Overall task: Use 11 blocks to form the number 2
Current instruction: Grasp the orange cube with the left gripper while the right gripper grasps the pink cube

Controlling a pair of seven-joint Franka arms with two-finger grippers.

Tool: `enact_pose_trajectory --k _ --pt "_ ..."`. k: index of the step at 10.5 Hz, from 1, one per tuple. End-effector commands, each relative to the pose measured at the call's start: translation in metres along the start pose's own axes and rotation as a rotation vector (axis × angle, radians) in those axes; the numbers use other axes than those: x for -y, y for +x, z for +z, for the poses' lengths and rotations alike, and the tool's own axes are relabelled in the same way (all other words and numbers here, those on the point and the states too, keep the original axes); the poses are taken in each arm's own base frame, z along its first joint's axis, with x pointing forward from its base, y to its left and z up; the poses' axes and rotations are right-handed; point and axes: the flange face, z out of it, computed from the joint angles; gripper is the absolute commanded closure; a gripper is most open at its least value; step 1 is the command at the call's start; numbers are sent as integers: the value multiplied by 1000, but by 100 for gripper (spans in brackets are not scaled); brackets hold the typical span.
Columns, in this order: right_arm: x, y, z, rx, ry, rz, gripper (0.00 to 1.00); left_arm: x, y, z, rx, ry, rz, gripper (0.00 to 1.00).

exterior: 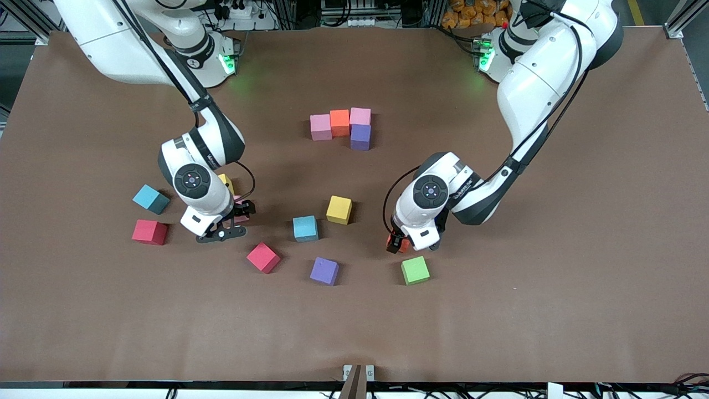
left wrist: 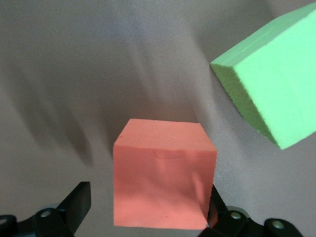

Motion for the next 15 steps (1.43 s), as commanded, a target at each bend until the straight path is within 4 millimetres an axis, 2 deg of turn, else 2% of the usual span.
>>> enact_pose_trajectory --k 1,5,7,8,10,12,14,15 --pt "1 -1 -4 -17 -5 -21 0 0 1 -6 9 14 72 0" --pt "1 -3 -2 -10 -4 -118 0 -3 6 -9 10 10 107 0" --pt "8 -8 -1 -2 2 -126 0 -6 24 -10 9 8 85 0" --pt "10 -10 0 0 2 -130 0 -6 25 -8 8 11 85 0" --pt "8 -17 10 24 1 -141 0 -6 26 -7 10 13 73 0" --pt "6 -19 10 27 -1 -139 0 -5 24 -7 9 13 77 14" --pt "5 -21 11 30 -1 -137 0 -5 22 -5 11 15 76 45" --pt "3 -21 8 31 -1 -133 0 -5 23 -5 11 15 74 69"
